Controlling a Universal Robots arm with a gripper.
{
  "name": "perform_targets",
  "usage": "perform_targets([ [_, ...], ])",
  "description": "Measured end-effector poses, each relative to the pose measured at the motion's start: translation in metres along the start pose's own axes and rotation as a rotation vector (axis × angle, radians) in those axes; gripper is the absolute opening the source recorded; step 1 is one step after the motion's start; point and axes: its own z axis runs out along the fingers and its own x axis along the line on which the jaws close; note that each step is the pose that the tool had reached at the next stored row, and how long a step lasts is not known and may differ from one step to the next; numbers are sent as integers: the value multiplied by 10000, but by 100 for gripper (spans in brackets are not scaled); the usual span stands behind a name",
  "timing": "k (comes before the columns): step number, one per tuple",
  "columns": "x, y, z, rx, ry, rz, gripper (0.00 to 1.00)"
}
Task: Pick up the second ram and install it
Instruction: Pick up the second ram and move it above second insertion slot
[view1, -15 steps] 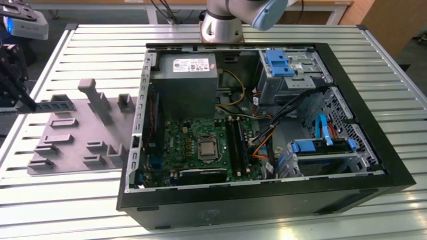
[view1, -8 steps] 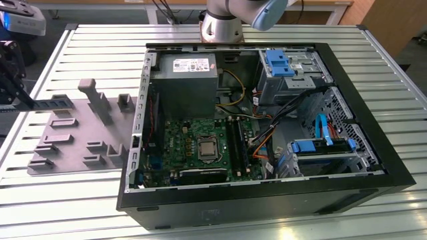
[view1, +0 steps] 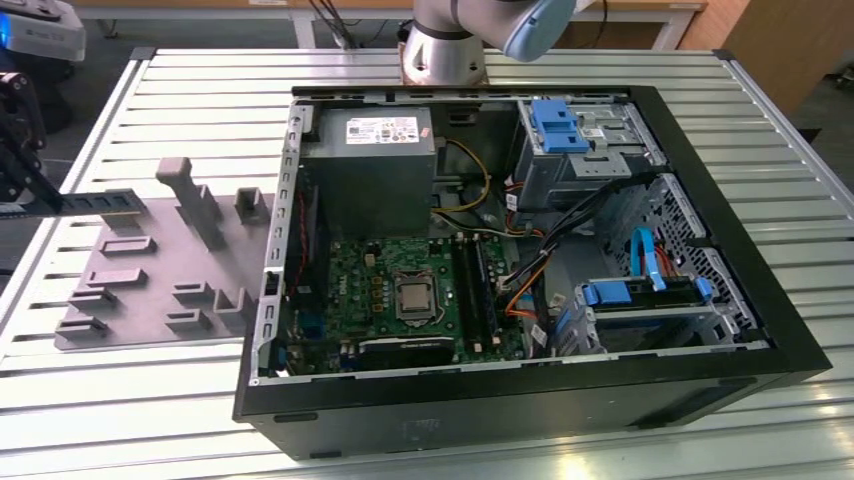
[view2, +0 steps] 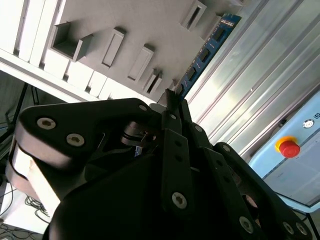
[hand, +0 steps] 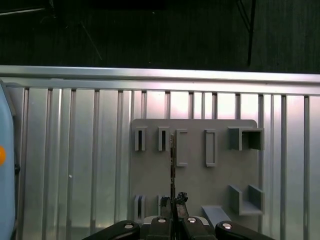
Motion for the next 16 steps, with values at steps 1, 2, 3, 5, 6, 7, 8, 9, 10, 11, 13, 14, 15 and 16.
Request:
perform_targets([
  [1,-1,0,-13,1,0,0,14],
  [2,-2,1,-28,0,0,0,14],
  [3,-2,1,-42,1,0,0,14],
  [5,-5,2,-75,1,0,0,14],
  [6,-6,2,-91,1,0,0,14],
  [7,-7,2,-107,1,0,0,14],
  [8,-8,2,-124,1,0,0,14],
  [9,-9,3,-141,0,0,0,14],
  [10,-10,3,-158,0,0,0,14],
  [11,-11,4,-175,0,0,0,14],
  [13,-13,4,-207,1,0,0,14],
  [14,-14,4,-223,1,0,0,14],
  [15,-15,4,-238,1,-1,0,14],
  [16,-16,5,-254,0,0,0,14],
])
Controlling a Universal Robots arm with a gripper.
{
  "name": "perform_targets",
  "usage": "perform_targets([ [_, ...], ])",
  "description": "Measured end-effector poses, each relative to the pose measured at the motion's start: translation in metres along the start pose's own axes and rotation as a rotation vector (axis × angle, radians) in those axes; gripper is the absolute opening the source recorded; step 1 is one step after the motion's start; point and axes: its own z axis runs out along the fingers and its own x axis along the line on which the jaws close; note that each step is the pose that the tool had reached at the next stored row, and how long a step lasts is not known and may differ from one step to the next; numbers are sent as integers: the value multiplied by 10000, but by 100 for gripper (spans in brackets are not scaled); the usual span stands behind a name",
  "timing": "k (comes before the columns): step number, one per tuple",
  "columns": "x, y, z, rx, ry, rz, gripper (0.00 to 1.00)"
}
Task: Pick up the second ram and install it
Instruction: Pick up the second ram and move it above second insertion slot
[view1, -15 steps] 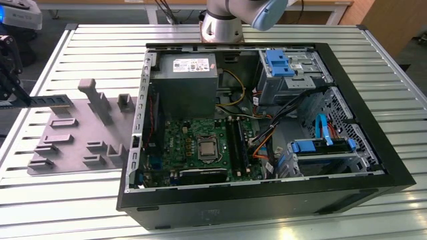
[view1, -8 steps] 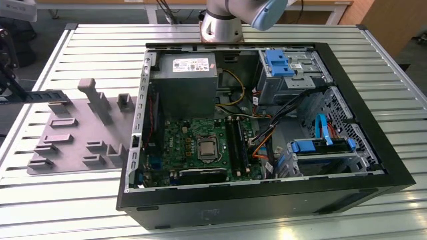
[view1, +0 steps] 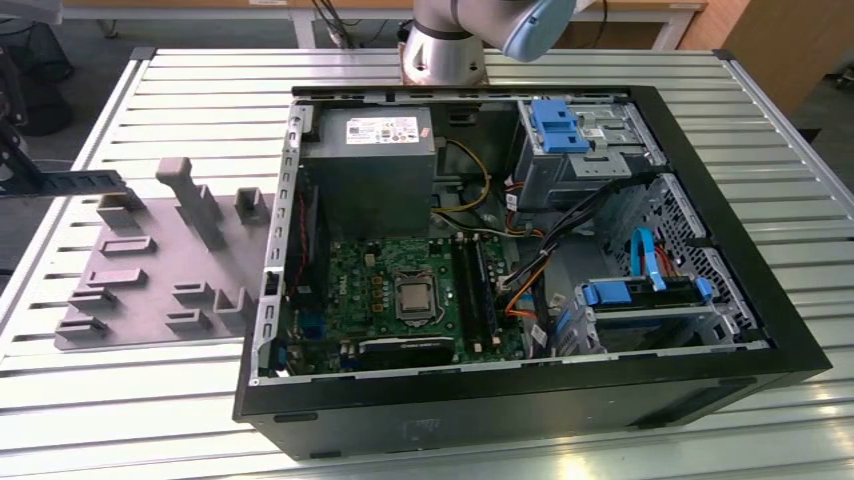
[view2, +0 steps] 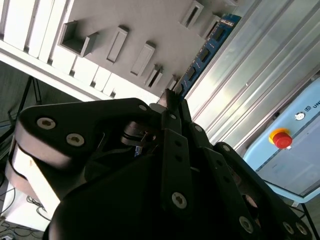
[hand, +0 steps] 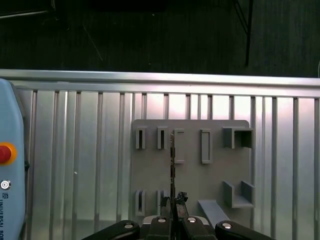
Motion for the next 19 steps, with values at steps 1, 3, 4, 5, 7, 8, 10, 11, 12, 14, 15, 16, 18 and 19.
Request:
perform_targets([
  [1,-1,0,-14,0,0,0,14],
  [3,-3,1,-43,0,0,0,14],
  [4,-4,1,-56,0,0,0,14],
  [5,-4,1,-70,0,0,0,14],
  [7,-6,2,-99,1,-1,0,14],
  [8,-7,2,-114,0,0,0,14],
  [10,-9,3,-142,1,0,0,14],
  [11,-10,3,-157,0,0,0,14],
  [12,-12,3,-172,0,0,0,14],
  [14,-16,4,-208,1,0,0,14],
  [15,-18,4,-224,1,0,0,14],
  [16,-19,4,-242,1,0,0,14],
  [18,-23,5,-278,0,0,0,14],
  [19,-24,5,-297,1,0,0,14],
])
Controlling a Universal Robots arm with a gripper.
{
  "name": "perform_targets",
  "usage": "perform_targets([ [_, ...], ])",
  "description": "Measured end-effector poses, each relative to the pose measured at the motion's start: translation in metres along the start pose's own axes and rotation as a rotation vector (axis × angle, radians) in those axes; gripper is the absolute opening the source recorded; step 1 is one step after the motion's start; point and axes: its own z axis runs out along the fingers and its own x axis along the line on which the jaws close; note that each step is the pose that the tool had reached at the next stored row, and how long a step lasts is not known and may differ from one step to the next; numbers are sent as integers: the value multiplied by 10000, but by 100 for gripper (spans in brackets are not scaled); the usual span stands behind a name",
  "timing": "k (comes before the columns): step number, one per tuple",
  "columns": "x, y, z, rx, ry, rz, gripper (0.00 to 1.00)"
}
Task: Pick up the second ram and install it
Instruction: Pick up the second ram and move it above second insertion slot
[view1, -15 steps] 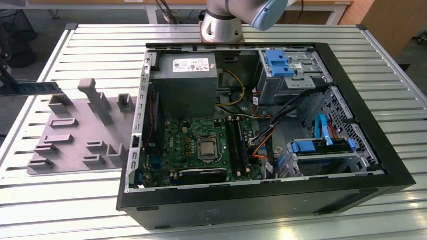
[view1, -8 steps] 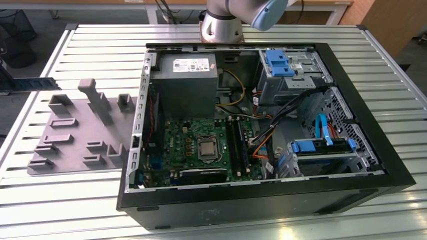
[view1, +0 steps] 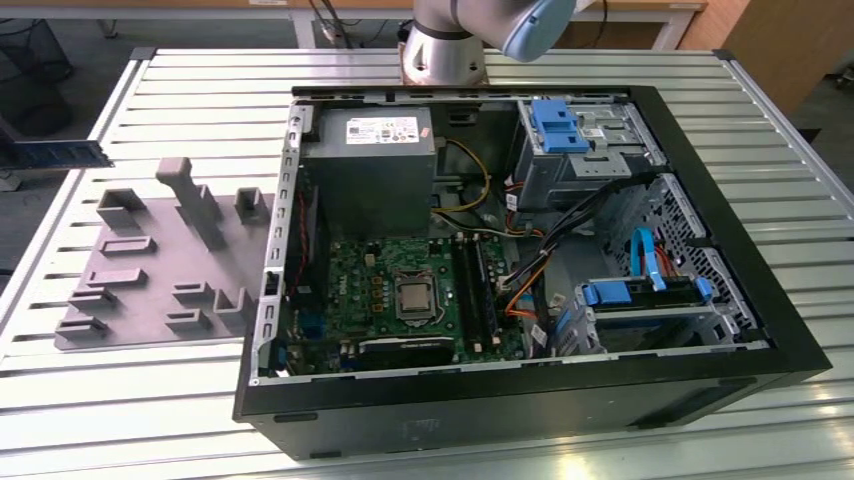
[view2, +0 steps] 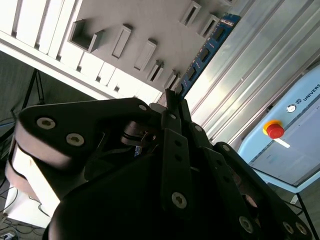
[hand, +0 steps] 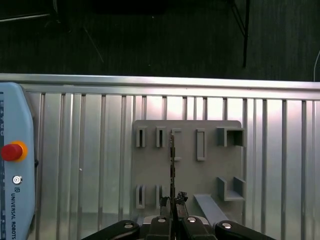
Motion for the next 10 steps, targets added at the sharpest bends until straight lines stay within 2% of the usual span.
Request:
perform_targets([
  [5,-8,2,-84,0,1,0,14],
  [10,-9,2,-92,0,1,0,14],
])
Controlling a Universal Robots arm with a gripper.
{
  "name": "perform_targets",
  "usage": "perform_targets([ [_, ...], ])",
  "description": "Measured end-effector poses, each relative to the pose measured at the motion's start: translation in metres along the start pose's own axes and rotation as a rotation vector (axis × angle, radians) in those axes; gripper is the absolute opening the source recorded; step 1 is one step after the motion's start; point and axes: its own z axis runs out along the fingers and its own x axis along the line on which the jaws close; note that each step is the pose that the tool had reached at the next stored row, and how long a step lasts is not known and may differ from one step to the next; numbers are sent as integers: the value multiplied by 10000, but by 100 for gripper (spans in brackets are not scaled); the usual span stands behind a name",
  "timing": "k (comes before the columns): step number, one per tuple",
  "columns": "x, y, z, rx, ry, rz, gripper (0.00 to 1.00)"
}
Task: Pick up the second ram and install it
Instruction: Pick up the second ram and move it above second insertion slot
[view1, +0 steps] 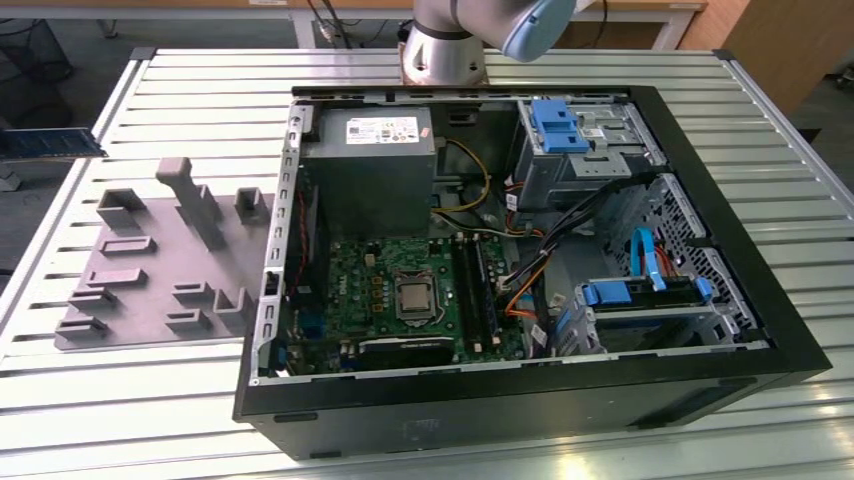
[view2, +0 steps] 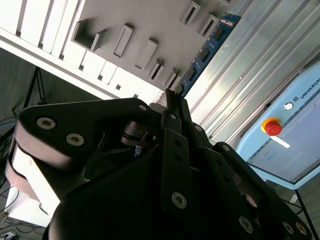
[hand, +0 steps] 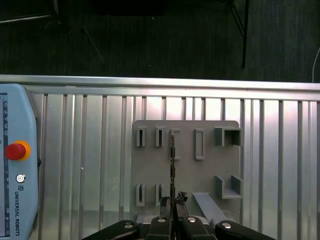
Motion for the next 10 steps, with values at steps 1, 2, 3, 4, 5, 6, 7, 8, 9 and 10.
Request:
perform_targets([
  [1,0,0,0,0,0,0,14],
  [2,-1,-1,-1,-1,1,1,14],
  [3,-1,-5,-1,-1,1,1,14],
  [4,0,-10,-2,-2,1,0,14],
  [5,0,-16,-1,-1,1,0,14],
  [6,0,-23,0,0,0,0,14],
  [7,0,-30,-1,0,1,0,14],
  [8,0,-37,-1,1,0,0,14],
  [9,0,-43,-1,0,0,0,14],
  [10,0,-49,-1,0,0,0,14],
])
